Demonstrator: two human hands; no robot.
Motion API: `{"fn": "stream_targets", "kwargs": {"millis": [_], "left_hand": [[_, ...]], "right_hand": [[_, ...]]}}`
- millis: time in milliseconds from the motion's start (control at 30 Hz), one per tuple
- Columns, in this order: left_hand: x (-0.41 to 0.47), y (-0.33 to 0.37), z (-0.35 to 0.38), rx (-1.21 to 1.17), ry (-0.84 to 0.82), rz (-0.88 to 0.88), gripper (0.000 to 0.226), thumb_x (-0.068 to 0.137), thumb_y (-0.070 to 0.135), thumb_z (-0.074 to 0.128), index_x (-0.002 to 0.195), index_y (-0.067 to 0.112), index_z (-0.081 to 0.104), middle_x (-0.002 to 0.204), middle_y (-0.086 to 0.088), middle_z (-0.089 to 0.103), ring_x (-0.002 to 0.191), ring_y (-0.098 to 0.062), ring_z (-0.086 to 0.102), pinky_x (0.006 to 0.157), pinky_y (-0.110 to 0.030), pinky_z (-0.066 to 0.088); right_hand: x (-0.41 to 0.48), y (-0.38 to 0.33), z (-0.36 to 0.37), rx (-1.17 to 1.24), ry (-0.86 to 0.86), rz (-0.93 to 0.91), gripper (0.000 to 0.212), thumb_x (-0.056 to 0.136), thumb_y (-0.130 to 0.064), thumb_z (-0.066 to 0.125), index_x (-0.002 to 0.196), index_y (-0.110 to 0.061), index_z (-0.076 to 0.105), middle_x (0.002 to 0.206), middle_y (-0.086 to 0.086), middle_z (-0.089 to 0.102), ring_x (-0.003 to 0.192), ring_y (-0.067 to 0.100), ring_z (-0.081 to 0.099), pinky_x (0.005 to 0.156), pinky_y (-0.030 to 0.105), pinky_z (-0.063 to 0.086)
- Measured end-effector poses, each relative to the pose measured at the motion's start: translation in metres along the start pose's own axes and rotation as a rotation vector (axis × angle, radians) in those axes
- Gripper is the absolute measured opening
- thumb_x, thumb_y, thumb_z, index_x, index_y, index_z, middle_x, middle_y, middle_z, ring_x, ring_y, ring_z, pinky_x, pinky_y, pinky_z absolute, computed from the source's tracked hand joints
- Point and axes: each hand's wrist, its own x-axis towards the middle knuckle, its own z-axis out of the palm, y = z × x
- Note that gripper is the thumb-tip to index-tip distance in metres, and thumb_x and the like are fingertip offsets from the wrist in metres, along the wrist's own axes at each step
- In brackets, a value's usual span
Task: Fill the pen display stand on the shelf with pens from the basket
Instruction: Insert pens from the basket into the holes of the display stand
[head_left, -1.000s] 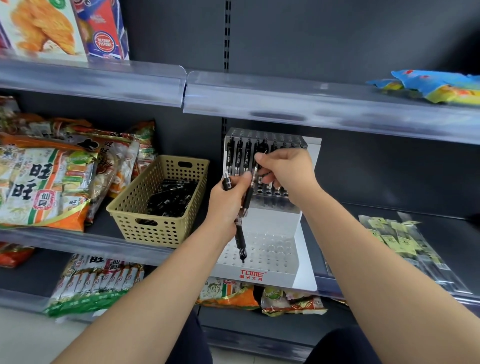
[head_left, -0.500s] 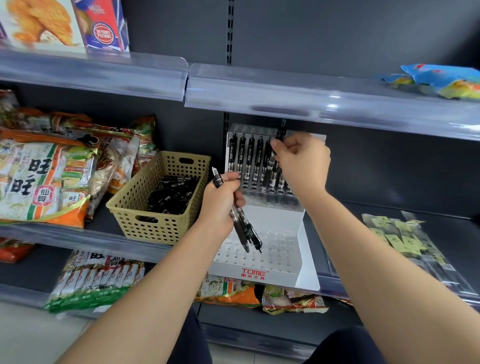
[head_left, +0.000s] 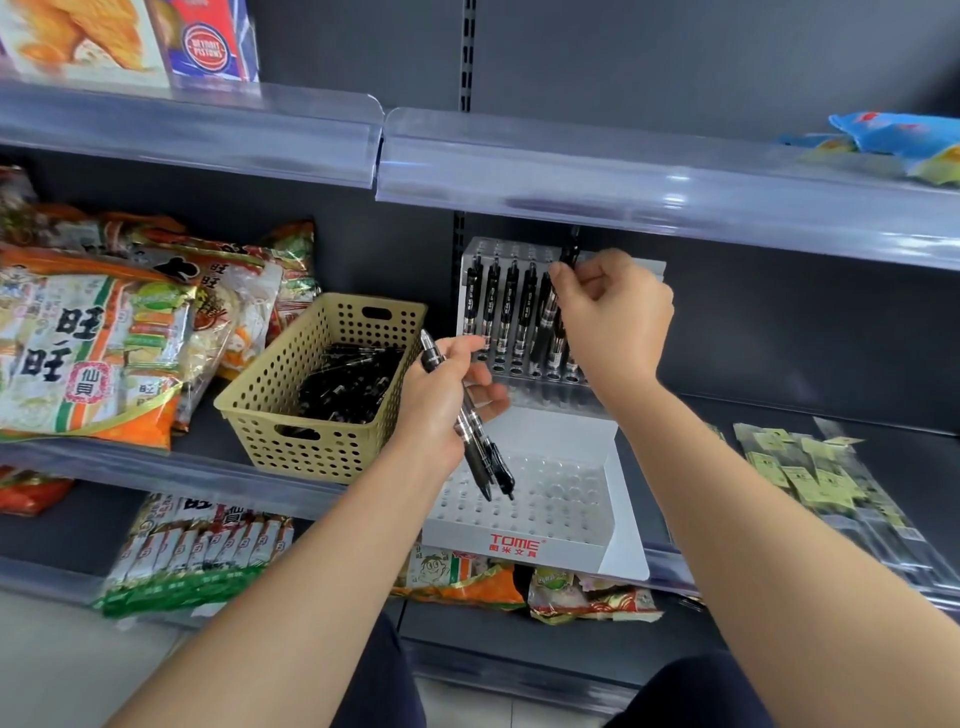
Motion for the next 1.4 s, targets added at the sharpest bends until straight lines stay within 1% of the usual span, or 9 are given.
{"fn": "stream_targets", "kwargs": {"millis": [100, 233, 433, 700, 900, 1100, 1233, 1300, 1400], "left_hand": [[0.000, 0.000, 0.000, -0.011, 0.005, -0.005, 0.018, 0.100, 0.022, 0.048, 0.105, 0.012, 0.062, 0.059, -0.001, 0.047, 0.046, -0.013, 0.043, 0.049, -0.027, 0.044], [0.002, 0.000, 0.002, -0.073, 0.015, 0.010, 0.005, 0.097, 0.012, 0.051, 0.094, 0.013, 0.055, 0.061, -0.001, 0.046, 0.048, -0.012, 0.040, 0.043, -0.024, 0.033], [0.002, 0.004, 0.003, -0.059, 0.027, 0.033, 0.036, 0.086, -0.013, 0.042, 0.114, 0.003, 0.057, 0.077, -0.007, 0.055, 0.065, -0.013, 0.050, 0.056, -0.025, 0.041], [0.003, 0.003, 0.004, 0.066, 0.019, 0.087, 0.041, 0.088, -0.017, 0.041, 0.117, 0.005, 0.061, 0.077, -0.003, 0.051, 0.070, -0.011, 0.059, 0.092, -0.038, 0.054], [0.004, 0.005, 0.007, 0.056, 0.026, 0.117, 0.041, 0.090, -0.015, 0.045, 0.122, 0.007, 0.057, 0.075, -0.002, 0.052, 0.075, -0.013, 0.059, 0.092, -0.037, 0.053], [0.010, 0.006, 0.004, -0.068, 0.058, 0.089, 0.027, 0.094, -0.003, 0.052, 0.120, 0.006, 0.055, 0.093, -0.012, 0.062, 0.082, -0.018, 0.066, 0.088, -0.036, 0.055], [0.013, 0.007, 0.002, -0.201, 0.007, 0.073, 0.027, 0.096, 0.001, 0.051, 0.123, 0.001, 0.055, 0.090, -0.012, 0.065, 0.086, -0.022, 0.070, 0.090, -0.040, 0.054], [0.014, 0.010, 0.000, -0.274, -0.031, 0.071, 0.026, 0.098, 0.001, 0.047, 0.123, 0.001, 0.054, 0.082, -0.007, 0.063, 0.090, -0.024, 0.070, 0.092, -0.041, 0.053], [0.017, 0.016, -0.004, -0.409, -0.065, 0.065, 0.025, 0.099, 0.000, 0.041, 0.119, 0.002, 0.056, 0.076, -0.006, 0.063, 0.091, -0.024, 0.070, 0.090, -0.039, 0.054]], "right_hand": [[0.002, -0.001, 0.000, 0.011, 0.014, -0.026, 0.021, 0.088, -0.032, 0.065, 0.086, -0.012, 0.066, 0.062, -0.011, 0.053, 0.063, 0.012, 0.053, 0.061, 0.026, 0.042], [0.002, 0.000, 0.002, -0.022, -0.005, -0.050, 0.022, 0.089, -0.032, 0.064, 0.086, -0.010, 0.067, 0.064, -0.009, 0.055, 0.063, 0.012, 0.053, 0.061, 0.027, 0.041], [0.003, 0.001, 0.003, -0.048, -0.024, -0.061, 0.022, 0.090, -0.031, 0.063, 0.084, -0.010, 0.065, 0.058, -0.015, 0.049, 0.063, 0.015, 0.054, 0.062, 0.029, 0.044], [-0.001, 0.012, 0.012, -0.236, -0.179, -0.023, 0.034, 0.088, -0.035, 0.064, 0.075, -0.004, 0.069, 0.066, 0.013, 0.068, 0.065, 0.032, 0.063, 0.063, 0.035, 0.055], [0.000, 0.014, 0.014, -0.378, -0.265, -0.002, 0.051, 0.090, -0.033, 0.062, 0.048, -0.014, 0.038, 0.044, 0.002, 0.035, 0.040, 0.018, 0.031, 0.044, 0.021, 0.023], [0.002, 0.015, 0.015, -0.536, -0.302, -0.076, 0.050, 0.092, -0.038, 0.058, 0.053, -0.014, 0.039, 0.049, 0.002, 0.040, 0.050, 0.024, 0.041, 0.046, 0.021, 0.023], [-0.004, 0.016, 0.013, -0.263, -0.389, -0.076, 0.043, 0.088, -0.042, 0.064, 0.060, -0.009, 0.059, 0.053, 0.002, 0.058, 0.052, 0.024, 0.054, 0.049, 0.025, 0.043], [-0.008, 0.012, 0.011, -0.022, -0.536, 0.036, 0.036, 0.086, -0.042, 0.066, 0.066, -0.012, 0.066, 0.059, 0.000, 0.066, 0.055, 0.023, 0.062, 0.052, 0.029, 0.052], [-0.007, 0.007, 0.003, 0.075, -0.831, 0.278, 0.033, 0.083, -0.047, 0.068, 0.080, -0.015, 0.070, 0.071, 0.000, 0.069, 0.058, 0.016, 0.059, 0.050, 0.026, 0.048]]}}
